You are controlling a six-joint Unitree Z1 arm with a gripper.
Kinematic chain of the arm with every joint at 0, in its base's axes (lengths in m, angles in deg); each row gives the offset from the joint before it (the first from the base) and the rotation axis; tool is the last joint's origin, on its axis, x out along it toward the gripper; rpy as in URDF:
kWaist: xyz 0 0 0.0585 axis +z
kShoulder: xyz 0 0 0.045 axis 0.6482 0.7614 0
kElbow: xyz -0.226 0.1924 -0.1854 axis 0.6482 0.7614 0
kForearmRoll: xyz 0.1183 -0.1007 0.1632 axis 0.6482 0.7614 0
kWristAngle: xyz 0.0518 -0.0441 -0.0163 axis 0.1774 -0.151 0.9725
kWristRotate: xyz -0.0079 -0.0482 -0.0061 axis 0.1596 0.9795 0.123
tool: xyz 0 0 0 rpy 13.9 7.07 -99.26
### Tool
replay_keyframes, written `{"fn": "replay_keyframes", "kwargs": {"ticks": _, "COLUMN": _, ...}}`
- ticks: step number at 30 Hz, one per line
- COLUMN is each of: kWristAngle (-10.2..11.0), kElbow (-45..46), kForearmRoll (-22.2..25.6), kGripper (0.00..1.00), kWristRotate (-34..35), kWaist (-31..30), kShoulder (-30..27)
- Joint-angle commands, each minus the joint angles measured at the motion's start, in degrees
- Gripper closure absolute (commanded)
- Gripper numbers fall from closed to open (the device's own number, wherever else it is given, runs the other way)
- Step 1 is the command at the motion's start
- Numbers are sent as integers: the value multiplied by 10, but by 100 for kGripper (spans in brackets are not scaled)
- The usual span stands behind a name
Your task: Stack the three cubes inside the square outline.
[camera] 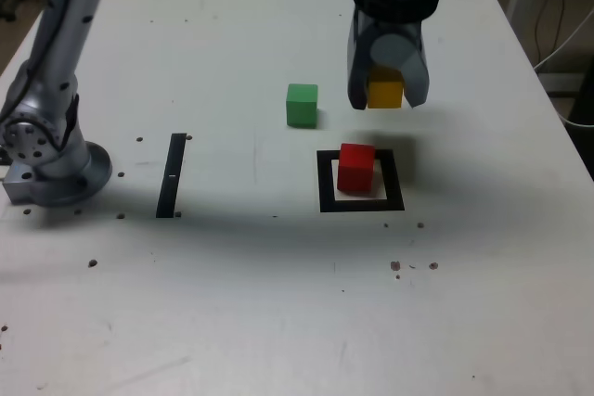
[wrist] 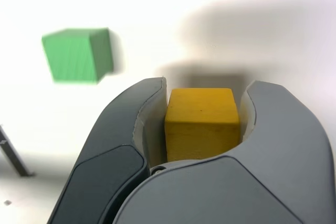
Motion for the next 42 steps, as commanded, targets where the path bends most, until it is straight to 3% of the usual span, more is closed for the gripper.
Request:
{"fn": "replay_keyframes", "kwargs": {"ticks": 1, "kWristAngle": -7, "kElbow": 14, "kForearmRoll": 4, "kGripper": 78, "kWristRotate": 8, "kWaist": -21, "kShoulder": -21}}
{"fn": "replay_keyframes", "kwargs": {"ticks": 9, "kWristAngle": -38, "kElbow": 57, "kForearmRoll": 5, "kGripper": 78, "kWristRotate": 32, "kWaist": -63, "kShoulder": -35}}
{"fn": "replay_keyframes", "kwargs": {"ticks": 42, "kWristAngle": -41, "kElbow": 113, "kForearmRoll": -53, "kGripper": 77, "kWristRotate": 44, "kWaist": -83, "kShoulder": -28}}
